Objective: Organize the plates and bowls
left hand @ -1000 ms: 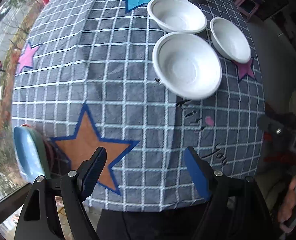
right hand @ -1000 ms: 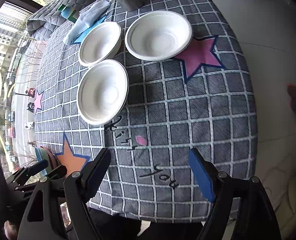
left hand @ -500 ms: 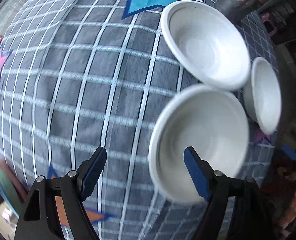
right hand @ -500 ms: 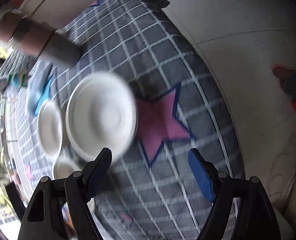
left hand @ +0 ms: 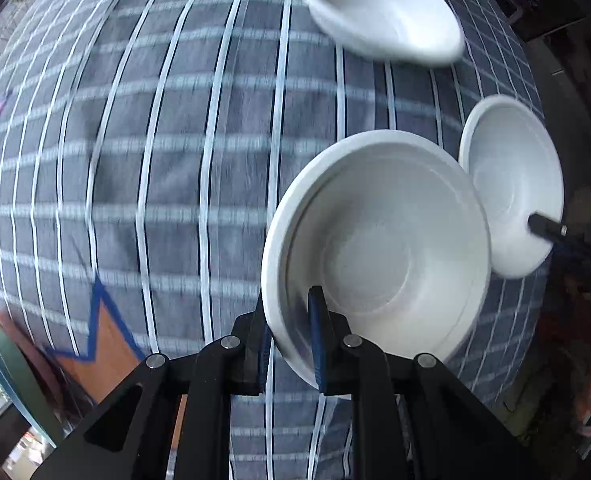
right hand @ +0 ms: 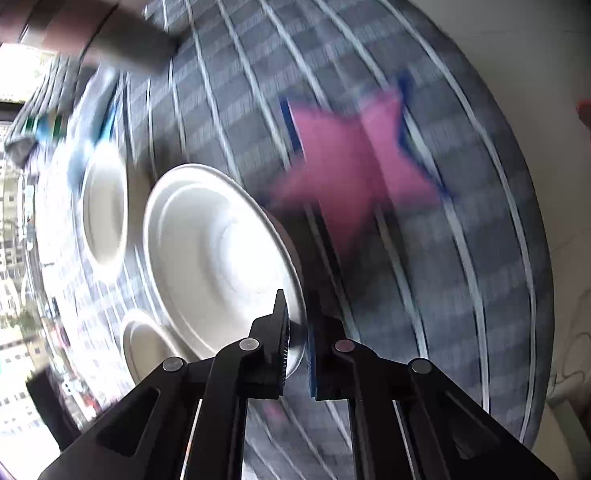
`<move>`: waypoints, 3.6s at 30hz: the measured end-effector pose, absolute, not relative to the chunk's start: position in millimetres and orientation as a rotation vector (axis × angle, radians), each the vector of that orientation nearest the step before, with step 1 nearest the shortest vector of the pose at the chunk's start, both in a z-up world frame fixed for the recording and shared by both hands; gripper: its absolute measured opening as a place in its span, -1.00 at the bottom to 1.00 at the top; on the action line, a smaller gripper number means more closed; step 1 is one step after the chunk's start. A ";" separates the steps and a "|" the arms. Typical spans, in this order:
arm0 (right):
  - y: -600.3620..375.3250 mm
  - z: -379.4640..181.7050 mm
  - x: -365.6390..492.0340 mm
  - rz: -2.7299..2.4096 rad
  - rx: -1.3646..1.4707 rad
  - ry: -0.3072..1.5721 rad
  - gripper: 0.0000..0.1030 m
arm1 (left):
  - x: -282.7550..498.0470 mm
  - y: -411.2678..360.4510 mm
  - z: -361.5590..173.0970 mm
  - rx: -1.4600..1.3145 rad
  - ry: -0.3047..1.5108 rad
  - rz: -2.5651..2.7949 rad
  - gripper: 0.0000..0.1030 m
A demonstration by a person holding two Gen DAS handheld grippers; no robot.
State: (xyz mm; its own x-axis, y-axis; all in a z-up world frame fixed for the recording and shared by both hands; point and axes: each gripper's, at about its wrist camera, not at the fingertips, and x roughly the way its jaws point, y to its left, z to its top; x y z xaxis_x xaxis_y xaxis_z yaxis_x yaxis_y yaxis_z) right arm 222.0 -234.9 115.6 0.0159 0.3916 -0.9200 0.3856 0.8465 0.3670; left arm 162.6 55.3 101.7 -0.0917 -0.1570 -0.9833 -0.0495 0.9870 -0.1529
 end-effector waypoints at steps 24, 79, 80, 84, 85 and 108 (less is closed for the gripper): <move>-169.3 169.7 305.1 0.194 0.228 1.445 0.31 | 74.3 129.6 143.5 -0.358 1.599 -0.053 0.53; -267.8 204.4 100.3 0.136 0.202 1.519 0.66 | 97.4 51.8 169.3 -0.017 1.535 0.005 0.54; -265.1 207.0 106.6 0.143 0.204 1.503 0.66 | 105.1 50.6 170.4 -0.025 1.529 0.002 0.54; -251.7 215.4 141.2 0.173 0.180 1.443 0.66 | 143.5 42.0 172.2 -0.088 1.515 -0.022 0.54; -247.4 215.6 151.2 0.174 0.165 1.435 0.66 | 152.9 39.6 171.4 -0.100 1.514 -0.025 0.54; -167.1 128.8 249.2 0.138 0.107 1.631 0.05 | 247.6 58.6 99.6 -0.137 1.643 -0.008 0.50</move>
State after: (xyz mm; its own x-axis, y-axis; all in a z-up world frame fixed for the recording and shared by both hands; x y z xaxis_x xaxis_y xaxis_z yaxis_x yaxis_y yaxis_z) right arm 249.2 -167.1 128.8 -0.0650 0.1534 -0.9860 -0.0148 0.9879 0.1547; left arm 247.6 58.6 99.6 -0.0700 -0.0940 -0.9931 -0.0839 0.9926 -0.0880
